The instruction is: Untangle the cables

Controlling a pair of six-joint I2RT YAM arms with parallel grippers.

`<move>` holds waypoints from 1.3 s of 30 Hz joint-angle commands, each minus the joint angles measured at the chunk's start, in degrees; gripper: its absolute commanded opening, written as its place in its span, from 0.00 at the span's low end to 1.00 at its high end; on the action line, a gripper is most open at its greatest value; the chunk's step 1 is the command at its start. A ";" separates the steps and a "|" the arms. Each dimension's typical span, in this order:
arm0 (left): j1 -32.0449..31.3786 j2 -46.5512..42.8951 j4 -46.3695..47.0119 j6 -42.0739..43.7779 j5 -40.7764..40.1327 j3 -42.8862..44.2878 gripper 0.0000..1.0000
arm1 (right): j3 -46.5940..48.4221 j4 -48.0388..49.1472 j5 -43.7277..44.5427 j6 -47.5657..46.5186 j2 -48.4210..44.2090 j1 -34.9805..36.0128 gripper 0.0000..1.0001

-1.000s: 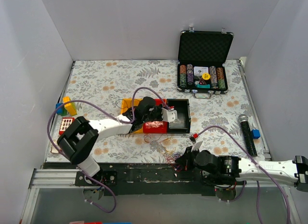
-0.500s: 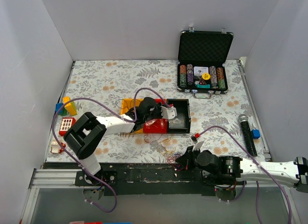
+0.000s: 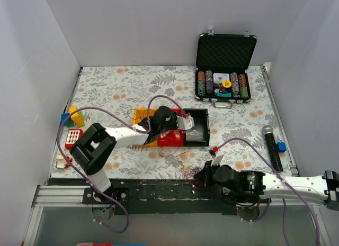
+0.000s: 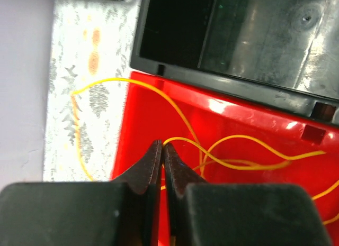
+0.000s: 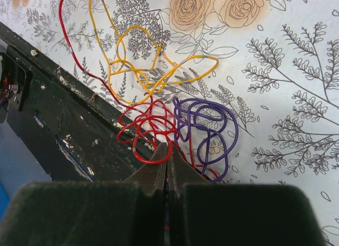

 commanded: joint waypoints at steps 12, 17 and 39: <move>-0.05 -14.50 -9.86 -1.40 5.88 -1.47 0.69 | 6.23 -1.54 1.29 -2.13 1.45 0.40 0.01; 0.03 -15.46 -11.53 -2.71 5.18 0.54 0.70 | 6.40 -2.24 1.46 -2.22 0.31 0.40 0.01; -10.51 -23.21 -25.96 -27.49 31.29 -1.57 0.52 | 9.57 -3.12 4.28 -4.94 3.64 0.40 0.01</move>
